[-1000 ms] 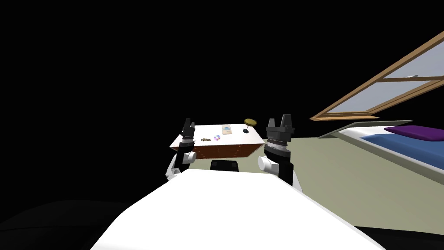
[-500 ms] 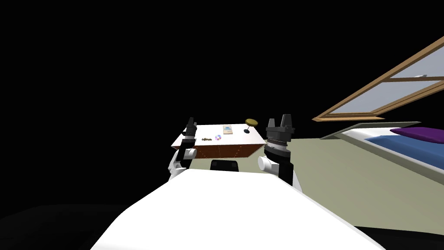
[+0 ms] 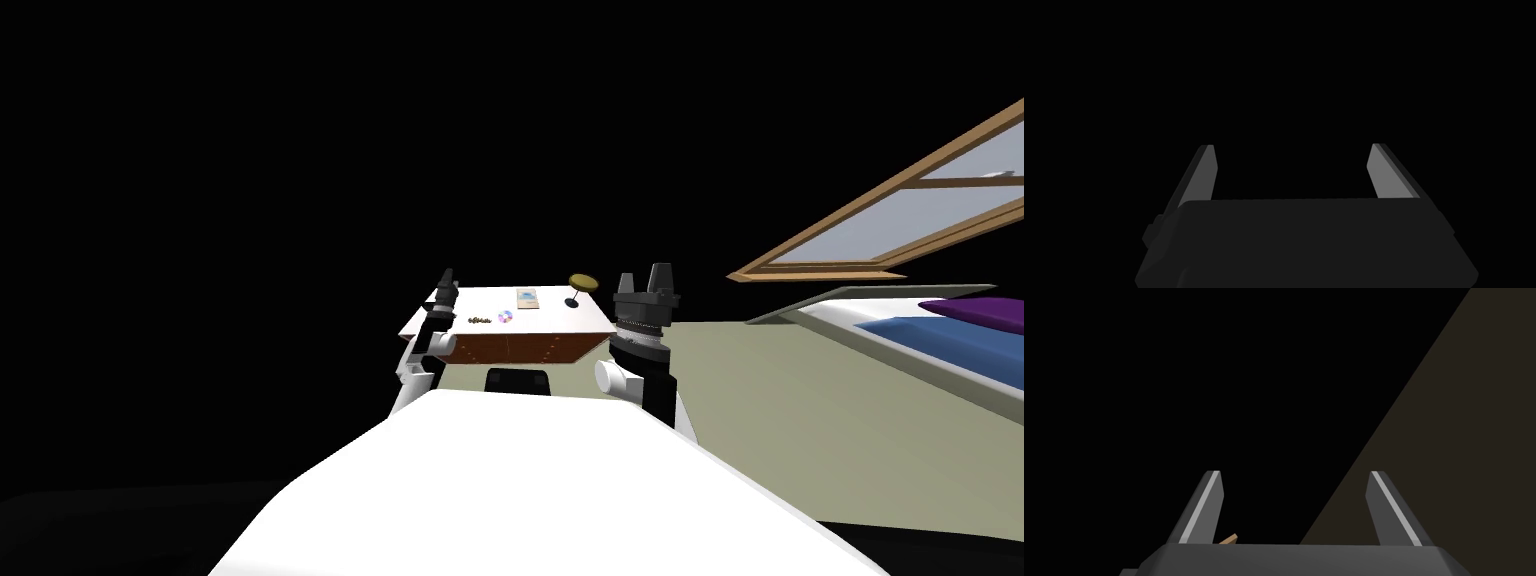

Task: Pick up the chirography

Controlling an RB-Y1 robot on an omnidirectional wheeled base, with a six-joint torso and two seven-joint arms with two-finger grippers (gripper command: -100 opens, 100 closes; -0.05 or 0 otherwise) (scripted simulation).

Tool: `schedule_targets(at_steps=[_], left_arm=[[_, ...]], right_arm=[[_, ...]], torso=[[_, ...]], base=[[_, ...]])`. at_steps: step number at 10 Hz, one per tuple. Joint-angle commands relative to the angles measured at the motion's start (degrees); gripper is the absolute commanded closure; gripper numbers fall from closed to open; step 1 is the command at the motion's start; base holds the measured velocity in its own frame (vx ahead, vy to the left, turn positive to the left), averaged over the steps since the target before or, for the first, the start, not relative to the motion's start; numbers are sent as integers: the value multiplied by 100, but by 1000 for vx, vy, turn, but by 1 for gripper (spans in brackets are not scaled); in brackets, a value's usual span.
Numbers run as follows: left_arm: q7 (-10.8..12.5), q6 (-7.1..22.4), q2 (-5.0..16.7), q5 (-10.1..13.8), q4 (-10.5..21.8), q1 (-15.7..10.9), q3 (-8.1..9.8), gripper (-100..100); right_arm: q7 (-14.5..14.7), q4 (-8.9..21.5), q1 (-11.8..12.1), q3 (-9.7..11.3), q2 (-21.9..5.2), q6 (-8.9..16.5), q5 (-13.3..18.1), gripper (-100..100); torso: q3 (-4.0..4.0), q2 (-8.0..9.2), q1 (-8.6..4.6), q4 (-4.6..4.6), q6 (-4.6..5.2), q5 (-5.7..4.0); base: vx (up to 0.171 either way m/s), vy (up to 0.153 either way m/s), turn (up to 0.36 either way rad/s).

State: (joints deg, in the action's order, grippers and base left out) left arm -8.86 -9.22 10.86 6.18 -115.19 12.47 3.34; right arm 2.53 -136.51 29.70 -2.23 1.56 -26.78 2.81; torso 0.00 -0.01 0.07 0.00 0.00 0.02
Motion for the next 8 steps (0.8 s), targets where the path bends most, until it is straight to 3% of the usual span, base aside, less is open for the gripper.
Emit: schedule_targets(at_steps=[1, 2, 3, 4, 5, 7, 8], left_arm=[[18, 286, 32, 59, 134, -131, 30, -100], [18, 319, 32, 59, 134, -131, 30, -100], [24, 552, 46, 159, 346, -394, 69, -100], [24, 699, 46, 159, 346, -394, 69, -100], [29, 855, 50, 257, 569, -642, 108, -100], [29, 1107, 50, 257, 569, -665, 108, -100], [34, 1335, 47, 351, 804, -931, 147, -100]], right_arm=[[0, 0, 0, 0, 0, 0, 0, 0], [0, 0, 0, 0, 0, 0, 0, 0], [0, 0, 0, 0, 0, 0, 0, 0], [0, 0, 0, 0, 0, 0, 0, 0], [0, 0, 0, 0, 0, 0, 0, 0], [0, 0, 0, 0, 0, 0, 0, 0], [0, 0, 0, 0, 0, 0, 0, 0]], torso=[[0, 0, 0, 0, 0, 0], [0, 0, 0, 0, 0, 0], [0, 0, -3, 0, 0, 0], [0, 0, -1, 0, 0, 0], [1, 2, -1, 0, 0, 0], [1, 2, 1, 0, 0, 1], [1, 2, -4, 0, 0, -1]], base=[[-2, 19, 20], [-2, 12, -2], [-7, 20, 43], [-6, 19, 18], [-9, 29, 46], [-6, 15, 6], [-7, 16, 46]])
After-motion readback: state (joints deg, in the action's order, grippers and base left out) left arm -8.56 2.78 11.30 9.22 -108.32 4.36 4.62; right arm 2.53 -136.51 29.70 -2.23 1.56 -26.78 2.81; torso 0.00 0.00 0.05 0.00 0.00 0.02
